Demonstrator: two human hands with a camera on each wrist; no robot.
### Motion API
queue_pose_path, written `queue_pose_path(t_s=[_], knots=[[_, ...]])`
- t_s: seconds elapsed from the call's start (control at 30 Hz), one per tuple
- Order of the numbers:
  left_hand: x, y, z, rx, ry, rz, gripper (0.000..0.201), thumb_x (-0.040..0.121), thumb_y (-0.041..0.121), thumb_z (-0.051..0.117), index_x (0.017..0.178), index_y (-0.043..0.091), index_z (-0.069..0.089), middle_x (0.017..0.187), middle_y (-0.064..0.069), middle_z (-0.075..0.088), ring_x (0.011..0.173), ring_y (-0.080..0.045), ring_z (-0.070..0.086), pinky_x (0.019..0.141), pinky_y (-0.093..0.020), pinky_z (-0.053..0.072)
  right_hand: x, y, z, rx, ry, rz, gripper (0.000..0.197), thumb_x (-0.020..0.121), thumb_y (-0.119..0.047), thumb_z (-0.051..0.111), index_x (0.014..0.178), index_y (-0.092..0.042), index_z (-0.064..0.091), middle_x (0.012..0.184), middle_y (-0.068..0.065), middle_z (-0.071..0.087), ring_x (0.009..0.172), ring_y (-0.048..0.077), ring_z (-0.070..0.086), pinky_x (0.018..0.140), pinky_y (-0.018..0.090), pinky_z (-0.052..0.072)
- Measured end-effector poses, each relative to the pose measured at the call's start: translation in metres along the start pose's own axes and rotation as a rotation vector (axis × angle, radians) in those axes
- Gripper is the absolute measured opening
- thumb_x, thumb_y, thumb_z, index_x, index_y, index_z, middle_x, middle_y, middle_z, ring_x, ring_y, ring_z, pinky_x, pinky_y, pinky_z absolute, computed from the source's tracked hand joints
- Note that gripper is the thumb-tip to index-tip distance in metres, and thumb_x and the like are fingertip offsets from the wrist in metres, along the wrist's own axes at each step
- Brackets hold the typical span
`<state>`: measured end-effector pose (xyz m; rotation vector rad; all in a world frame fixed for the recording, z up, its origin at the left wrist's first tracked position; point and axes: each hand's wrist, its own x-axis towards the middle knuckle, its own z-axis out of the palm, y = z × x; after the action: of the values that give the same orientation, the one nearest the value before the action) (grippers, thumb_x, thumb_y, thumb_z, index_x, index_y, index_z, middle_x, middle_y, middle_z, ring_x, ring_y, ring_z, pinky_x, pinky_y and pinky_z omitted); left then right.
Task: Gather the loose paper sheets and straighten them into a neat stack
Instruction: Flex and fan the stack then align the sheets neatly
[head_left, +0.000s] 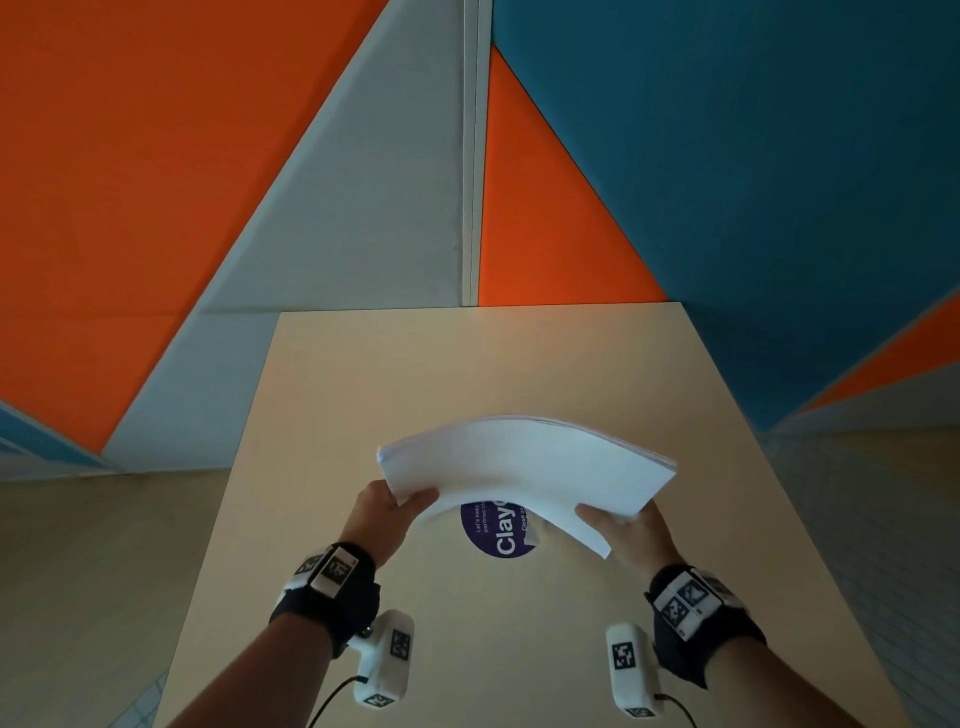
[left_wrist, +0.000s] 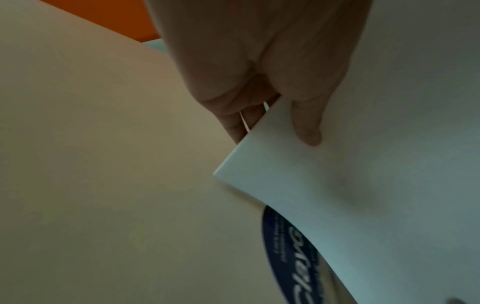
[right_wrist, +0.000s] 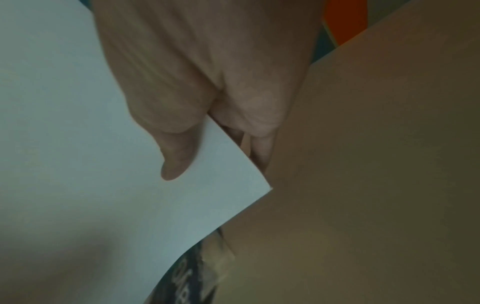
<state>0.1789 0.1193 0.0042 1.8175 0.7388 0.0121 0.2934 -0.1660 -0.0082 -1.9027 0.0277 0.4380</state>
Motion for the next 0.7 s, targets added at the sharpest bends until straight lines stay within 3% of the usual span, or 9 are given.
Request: queue_pose_path(t_s=[0.07, 0.13, 0.2, 0.27, 0.37, 0.5, 0.6, 0.7], knots=[[-0.003, 0.001, 0.002, -0.055, 0.041, 0.029, 0.029, 0.076, 0.039, 0.072, 0.088, 0.013, 0.070, 0.084, -0.006, 0.073, 0.076, -0.026, 0.064, 0.071, -0.036, 0.050, 0.001, -0.001, -0.002, 0.011, -0.001, -0.042, 0.024, 0.078, -0.008, 0.079, 0.101, -0.012, 0.074, 0.094, -0.010, 0.074, 0.081, -0.010, 0.069, 0.072, 0.007, 0.052], [-0.009, 0.003, 0.004, -0.100, 0.073, 0.044, 0.008, 0.084, 0.025, 0.072, 0.090, 0.026, 0.068, 0.086, 0.004, 0.072, 0.074, -0.009, 0.065, 0.072, -0.023, 0.049, 0.001, 0.000, -0.003, 0.020, -0.006, -0.065, 0.024, 0.078, -0.008, 0.079, 0.101, -0.015, 0.074, 0.095, -0.013, 0.074, 0.082, -0.013, 0.068, 0.071, 0.004, 0.050], [-0.012, -0.009, 0.008, -0.101, 0.081, 0.021, 0.010, 0.083, 0.025, 0.072, 0.092, 0.022, 0.069, 0.085, 0.000, 0.072, 0.073, -0.015, 0.063, 0.073, -0.029, 0.050, 0.001, 0.006, -0.001, 0.014, -0.019, -0.057, 0.025, 0.078, -0.008, 0.079, 0.098, -0.020, 0.073, 0.096, -0.012, 0.074, 0.088, -0.005, 0.069, 0.075, 0.010, 0.051], [-0.013, -0.023, 0.012, -0.052, 0.065, -0.038, 0.019, 0.080, 0.032, 0.073, 0.081, 0.014, 0.069, 0.073, -0.003, 0.067, 0.066, -0.022, 0.055, 0.066, -0.033, 0.045, 0.000, 0.017, 0.003, 0.008, -0.036, -0.009, 0.025, 0.077, -0.007, 0.079, 0.097, -0.021, 0.072, 0.098, -0.007, 0.076, 0.092, 0.005, 0.070, 0.082, 0.023, 0.053], [-0.014, -0.034, 0.021, 0.010, 0.040, -0.104, 0.020, 0.086, 0.026, 0.069, 0.070, 0.016, 0.062, 0.065, -0.004, 0.059, 0.062, -0.022, 0.047, 0.056, -0.031, 0.037, -0.001, 0.029, 0.007, -0.041, -0.028, 0.025, 0.025, 0.077, -0.008, 0.080, 0.101, -0.011, 0.075, 0.099, 0.000, 0.076, 0.092, 0.011, 0.070, 0.090, 0.034, 0.054], [-0.014, -0.030, 0.021, 0.028, 0.060, -0.078, 0.024, 0.086, 0.025, 0.069, 0.066, 0.014, 0.061, 0.063, -0.004, 0.058, 0.057, -0.020, 0.045, 0.055, -0.030, 0.036, 0.003, 0.029, 0.006, -0.037, -0.010, 0.024, 0.025, 0.077, -0.011, 0.080, 0.102, -0.010, 0.075, 0.096, -0.003, 0.077, 0.091, 0.010, 0.071, 0.078, 0.021, 0.053], [-0.014, -0.032, 0.020, 0.023, 0.044, -0.088, 0.014, 0.082, 0.028, 0.072, 0.081, 0.014, 0.069, 0.079, -0.007, 0.072, 0.071, -0.024, 0.064, 0.064, -0.031, 0.047, 0.003, 0.032, 0.007, -0.060, -0.002, 0.029, 0.023, 0.076, -0.009, 0.080, 0.099, -0.010, 0.075, 0.093, -0.003, 0.075, 0.089, 0.011, 0.071, 0.067, 0.009, 0.051], [-0.013, -0.030, 0.020, -0.020, 0.063, -0.101, 0.016, 0.078, 0.030, 0.076, 0.086, 0.018, 0.071, 0.089, -0.008, 0.075, 0.082, -0.025, 0.068, 0.073, -0.038, 0.053, 0.004, 0.030, 0.009, -0.068, 0.007, 0.046, 0.020, 0.075, -0.006, 0.080, 0.086, -0.020, 0.072, 0.084, -0.008, 0.072, 0.087, 0.016, 0.069, 0.068, 0.013, 0.049]])
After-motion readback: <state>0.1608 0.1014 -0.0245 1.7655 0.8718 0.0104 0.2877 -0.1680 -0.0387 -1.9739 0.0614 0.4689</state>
